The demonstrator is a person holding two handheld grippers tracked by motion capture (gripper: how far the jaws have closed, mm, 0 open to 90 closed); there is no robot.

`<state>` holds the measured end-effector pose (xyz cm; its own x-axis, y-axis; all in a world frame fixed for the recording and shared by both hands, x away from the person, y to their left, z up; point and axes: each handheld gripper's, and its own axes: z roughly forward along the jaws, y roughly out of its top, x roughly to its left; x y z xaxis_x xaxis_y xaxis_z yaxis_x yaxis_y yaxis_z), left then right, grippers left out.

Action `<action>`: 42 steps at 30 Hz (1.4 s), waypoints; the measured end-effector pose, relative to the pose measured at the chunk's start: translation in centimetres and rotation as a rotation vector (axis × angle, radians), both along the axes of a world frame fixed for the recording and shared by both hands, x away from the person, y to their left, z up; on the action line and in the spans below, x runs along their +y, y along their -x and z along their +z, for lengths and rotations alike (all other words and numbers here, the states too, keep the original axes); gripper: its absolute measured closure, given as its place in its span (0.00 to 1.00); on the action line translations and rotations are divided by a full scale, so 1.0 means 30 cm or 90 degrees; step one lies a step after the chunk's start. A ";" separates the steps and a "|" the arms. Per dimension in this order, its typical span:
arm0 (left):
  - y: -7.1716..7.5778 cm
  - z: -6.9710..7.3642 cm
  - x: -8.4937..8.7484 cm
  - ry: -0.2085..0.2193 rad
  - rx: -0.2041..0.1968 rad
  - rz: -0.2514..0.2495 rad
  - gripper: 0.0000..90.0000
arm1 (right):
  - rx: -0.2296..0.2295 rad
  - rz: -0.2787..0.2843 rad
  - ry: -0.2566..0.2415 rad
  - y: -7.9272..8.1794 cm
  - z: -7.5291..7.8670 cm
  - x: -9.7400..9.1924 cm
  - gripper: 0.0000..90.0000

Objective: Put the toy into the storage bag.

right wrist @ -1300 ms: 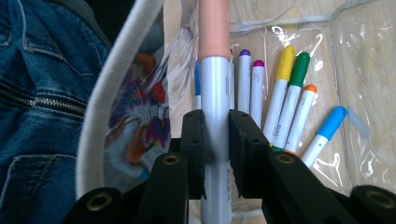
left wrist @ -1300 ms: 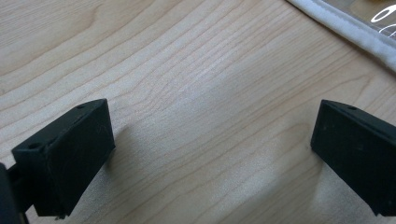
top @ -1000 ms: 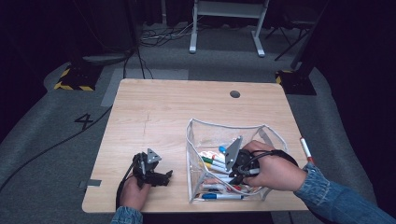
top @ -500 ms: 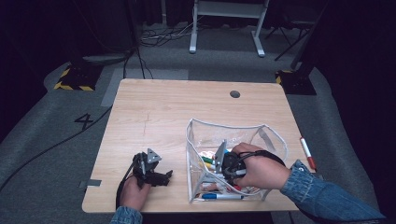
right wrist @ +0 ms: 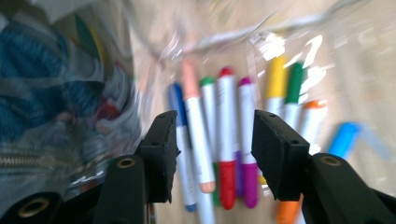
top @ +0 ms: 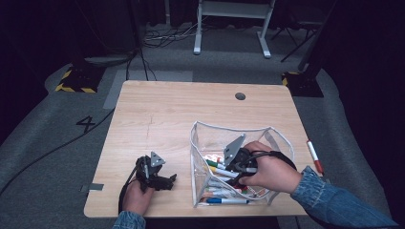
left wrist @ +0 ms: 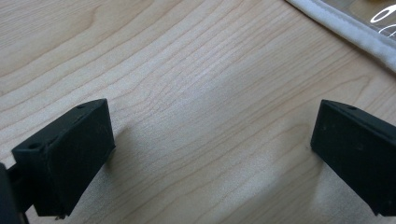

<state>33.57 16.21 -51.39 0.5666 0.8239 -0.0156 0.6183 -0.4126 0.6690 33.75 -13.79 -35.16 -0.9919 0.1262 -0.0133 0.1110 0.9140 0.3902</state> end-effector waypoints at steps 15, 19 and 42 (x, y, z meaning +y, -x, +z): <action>0.012 -0.001 0.003 0.004 0.001 0.011 0.00 | -0.090 -0.195 -0.164 -0.053 0.273 -0.295 0.60; 0.015 -0.001 0.005 0.004 0.001 0.014 0.00 | -0.098 -0.241 -0.192 -0.075 0.301 -0.384 0.62; 0.016 -0.001 0.005 0.003 0.001 0.015 0.00 | -0.126 -0.570 -0.156 -0.249 0.019 -0.956 0.65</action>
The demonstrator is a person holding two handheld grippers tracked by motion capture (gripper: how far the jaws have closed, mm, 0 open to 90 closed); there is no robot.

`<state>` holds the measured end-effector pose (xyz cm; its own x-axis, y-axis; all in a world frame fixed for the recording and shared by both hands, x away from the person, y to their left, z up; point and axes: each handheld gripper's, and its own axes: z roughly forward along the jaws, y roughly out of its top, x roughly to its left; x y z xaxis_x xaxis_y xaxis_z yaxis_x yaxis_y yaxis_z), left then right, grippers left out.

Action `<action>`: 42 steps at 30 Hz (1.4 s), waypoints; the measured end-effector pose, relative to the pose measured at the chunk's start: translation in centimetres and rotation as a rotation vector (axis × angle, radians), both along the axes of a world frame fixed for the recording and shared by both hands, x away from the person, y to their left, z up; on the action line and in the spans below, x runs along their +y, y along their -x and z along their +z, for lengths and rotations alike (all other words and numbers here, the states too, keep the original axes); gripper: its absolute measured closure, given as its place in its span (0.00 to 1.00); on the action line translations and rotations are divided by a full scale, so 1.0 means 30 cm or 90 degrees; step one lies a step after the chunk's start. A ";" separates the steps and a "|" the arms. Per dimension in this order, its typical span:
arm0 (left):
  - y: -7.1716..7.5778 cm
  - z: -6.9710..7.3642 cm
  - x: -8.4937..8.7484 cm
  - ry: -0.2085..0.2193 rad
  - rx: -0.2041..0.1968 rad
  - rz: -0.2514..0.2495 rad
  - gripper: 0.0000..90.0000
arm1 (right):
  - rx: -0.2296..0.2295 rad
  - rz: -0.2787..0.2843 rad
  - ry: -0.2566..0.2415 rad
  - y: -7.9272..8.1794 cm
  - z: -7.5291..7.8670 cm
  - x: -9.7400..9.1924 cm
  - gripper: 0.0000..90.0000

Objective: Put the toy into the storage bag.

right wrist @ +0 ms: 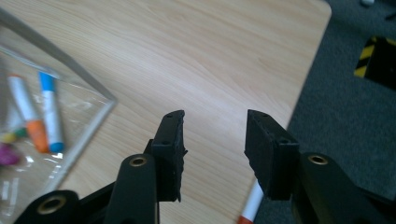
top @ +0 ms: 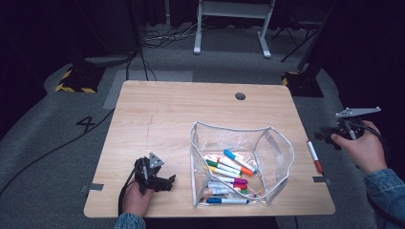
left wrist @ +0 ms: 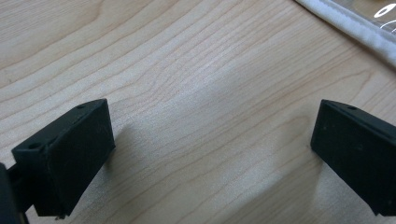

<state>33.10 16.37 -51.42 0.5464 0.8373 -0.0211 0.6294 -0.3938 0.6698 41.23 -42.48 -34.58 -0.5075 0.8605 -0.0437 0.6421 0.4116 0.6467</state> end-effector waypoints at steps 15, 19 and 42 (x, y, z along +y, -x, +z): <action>-0.002 0.000 0.000 -0.002 -0.001 0.000 0.00 | 0.079 -0.086 0.024 -0.048 -0.289 -0.169 0.65; -0.002 0.000 -0.001 -0.002 -0.001 0.001 0.00 | 0.096 -0.088 0.022 -0.046 -0.338 -0.170 0.65; -0.002 0.000 -0.001 -0.002 -0.001 0.001 0.00 | 0.135 -0.045 0.064 -0.046 -0.428 -0.066 0.86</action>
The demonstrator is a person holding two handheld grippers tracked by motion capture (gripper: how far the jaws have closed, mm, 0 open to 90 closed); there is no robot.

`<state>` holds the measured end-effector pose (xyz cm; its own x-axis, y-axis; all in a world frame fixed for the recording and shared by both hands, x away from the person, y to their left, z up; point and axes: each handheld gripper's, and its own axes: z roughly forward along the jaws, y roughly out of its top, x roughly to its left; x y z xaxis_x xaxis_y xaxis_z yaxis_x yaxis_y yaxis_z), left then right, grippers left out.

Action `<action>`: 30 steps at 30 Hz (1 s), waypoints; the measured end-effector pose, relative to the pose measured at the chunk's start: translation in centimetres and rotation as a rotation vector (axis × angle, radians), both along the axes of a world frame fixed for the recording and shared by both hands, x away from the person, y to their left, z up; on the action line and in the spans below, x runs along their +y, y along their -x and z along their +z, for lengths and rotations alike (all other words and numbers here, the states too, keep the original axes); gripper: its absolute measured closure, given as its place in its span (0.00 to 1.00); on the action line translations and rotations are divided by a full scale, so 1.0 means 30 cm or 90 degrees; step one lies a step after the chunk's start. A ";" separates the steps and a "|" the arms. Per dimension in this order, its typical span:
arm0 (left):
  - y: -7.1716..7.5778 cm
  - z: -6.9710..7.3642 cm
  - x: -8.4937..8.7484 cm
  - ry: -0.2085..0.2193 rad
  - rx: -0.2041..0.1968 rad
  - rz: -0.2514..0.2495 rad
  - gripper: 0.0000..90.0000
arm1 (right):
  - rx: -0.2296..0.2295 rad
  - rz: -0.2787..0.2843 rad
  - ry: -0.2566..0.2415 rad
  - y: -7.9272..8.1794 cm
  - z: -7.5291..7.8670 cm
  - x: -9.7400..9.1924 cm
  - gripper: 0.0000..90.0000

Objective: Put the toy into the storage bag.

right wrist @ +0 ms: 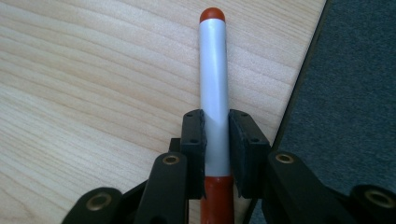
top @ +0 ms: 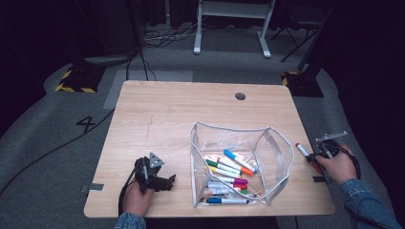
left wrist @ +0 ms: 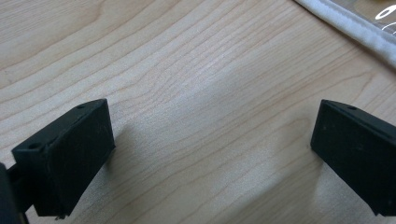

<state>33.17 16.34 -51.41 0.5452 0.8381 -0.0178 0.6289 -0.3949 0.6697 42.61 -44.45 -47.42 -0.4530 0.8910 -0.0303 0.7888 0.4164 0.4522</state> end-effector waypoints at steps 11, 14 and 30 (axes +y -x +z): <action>0.000 0.000 0.000 0.000 0.000 0.000 0.00 | -0.042 0.028 -0.030 0.024 0.185 0.035 0.86; 0.000 0.000 0.000 0.000 0.000 0.000 0.00 | -0.059 0.048 -0.037 0.040 0.268 0.063 0.86; -0.002 0.000 -0.002 0.003 0.001 -0.003 0.00 | -0.125 0.282 -0.037 0.165 0.653 0.357 0.86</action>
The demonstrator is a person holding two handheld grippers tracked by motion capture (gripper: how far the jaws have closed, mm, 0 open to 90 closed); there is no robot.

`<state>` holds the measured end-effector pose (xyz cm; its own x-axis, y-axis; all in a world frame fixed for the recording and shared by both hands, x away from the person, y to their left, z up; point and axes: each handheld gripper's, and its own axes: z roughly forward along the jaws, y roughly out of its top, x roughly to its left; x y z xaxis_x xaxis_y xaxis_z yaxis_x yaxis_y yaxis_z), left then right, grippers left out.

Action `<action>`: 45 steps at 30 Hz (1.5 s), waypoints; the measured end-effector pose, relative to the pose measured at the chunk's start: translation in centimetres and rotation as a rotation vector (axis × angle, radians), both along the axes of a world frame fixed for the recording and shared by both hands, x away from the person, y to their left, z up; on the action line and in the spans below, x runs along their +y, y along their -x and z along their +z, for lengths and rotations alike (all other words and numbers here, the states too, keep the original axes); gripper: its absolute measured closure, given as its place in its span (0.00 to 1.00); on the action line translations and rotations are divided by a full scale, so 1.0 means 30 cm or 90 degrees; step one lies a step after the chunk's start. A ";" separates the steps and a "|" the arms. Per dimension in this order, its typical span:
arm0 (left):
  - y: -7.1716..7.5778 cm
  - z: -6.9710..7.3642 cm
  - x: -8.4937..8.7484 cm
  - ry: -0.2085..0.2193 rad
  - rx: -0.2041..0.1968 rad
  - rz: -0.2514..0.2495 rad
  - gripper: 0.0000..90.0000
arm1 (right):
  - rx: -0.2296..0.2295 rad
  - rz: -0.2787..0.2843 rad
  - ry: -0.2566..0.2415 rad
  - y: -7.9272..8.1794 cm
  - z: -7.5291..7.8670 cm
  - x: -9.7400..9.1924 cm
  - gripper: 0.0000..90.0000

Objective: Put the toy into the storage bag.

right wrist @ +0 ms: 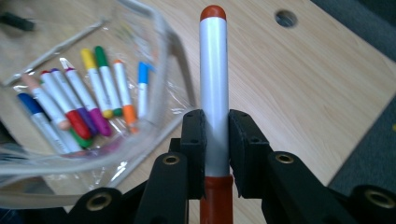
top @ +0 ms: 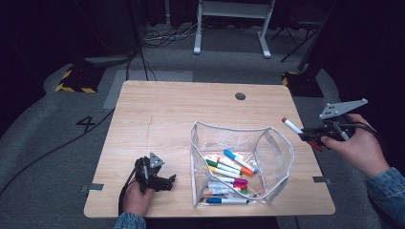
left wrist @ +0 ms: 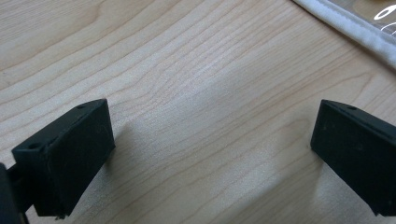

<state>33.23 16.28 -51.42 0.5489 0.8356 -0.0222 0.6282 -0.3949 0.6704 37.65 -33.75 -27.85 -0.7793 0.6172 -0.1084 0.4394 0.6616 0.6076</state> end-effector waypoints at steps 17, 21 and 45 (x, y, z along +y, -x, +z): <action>-0.004 0.001 -0.002 -0.002 0.000 -0.005 0.00 | 0.034 0.250 0.080 0.120 0.049 0.389 0.86; -0.004 0.001 -0.002 -0.002 0.000 -0.005 0.00 | 0.062 0.283 0.110 0.142 0.013 0.450 0.86; -0.008 0.001 -0.003 -0.003 -0.002 -0.010 0.00 | 0.209 0.402 0.239 0.129 -0.251 0.676 0.86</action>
<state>33.46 16.19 -51.40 0.5614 0.8273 -0.0172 0.6205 -0.4071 0.6703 33.79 -13.45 -35.37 -0.9971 0.0166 0.0748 0.0313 0.9793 0.1999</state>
